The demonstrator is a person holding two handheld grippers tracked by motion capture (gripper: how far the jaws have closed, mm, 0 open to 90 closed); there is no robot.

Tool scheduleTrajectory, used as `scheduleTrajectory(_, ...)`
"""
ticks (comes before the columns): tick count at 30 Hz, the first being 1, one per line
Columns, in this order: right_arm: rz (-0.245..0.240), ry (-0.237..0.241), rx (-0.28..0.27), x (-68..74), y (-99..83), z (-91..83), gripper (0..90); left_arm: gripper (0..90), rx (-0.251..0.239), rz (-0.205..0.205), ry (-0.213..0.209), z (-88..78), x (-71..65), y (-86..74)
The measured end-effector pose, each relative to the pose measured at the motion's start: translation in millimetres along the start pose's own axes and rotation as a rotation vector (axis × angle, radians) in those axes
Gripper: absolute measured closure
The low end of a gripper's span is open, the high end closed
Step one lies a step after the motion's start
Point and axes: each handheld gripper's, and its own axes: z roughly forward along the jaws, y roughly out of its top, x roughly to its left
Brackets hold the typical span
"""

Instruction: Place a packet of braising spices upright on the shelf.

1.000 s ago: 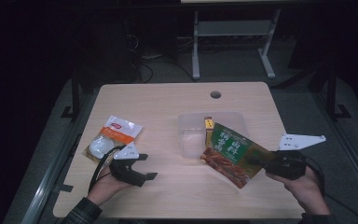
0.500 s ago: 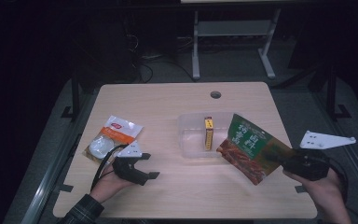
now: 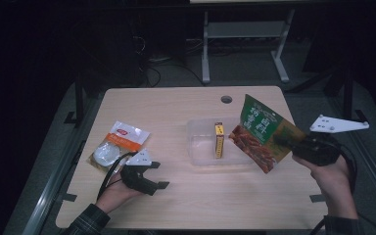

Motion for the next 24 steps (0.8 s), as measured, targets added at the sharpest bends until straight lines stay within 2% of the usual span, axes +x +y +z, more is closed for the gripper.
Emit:
scheduleTrajectory(9, -0.003, -0.028, -0.016, -13.8, 22.7, 29.5, 89.6, 19.0, 0.016, 0.016, -0.009, 2.7, 0.5, -0.1)
scheduleTrajectory(14, -0.003, -0.039, -0.020, -20.1, 30.5, 47.3, 89.6, 19.0, 0.007, 0.007, -0.014, 4.3, -1.4, -1.5)
scheduleTrajectory(20, -0.015, -0.049, 0.002, -23.6, 32.3, 60.9, 89.6, 19.0, 0.005, -0.006, -0.008, 1.4, -1.3, -5.0)
scheduleTrajectory(24, -0.015, -0.051, 0.012, -26.4, 29.9, 66.5, 89.6, 19.0, 0.011, 0.001, -0.005, -0.5, -1.5, -6.7)
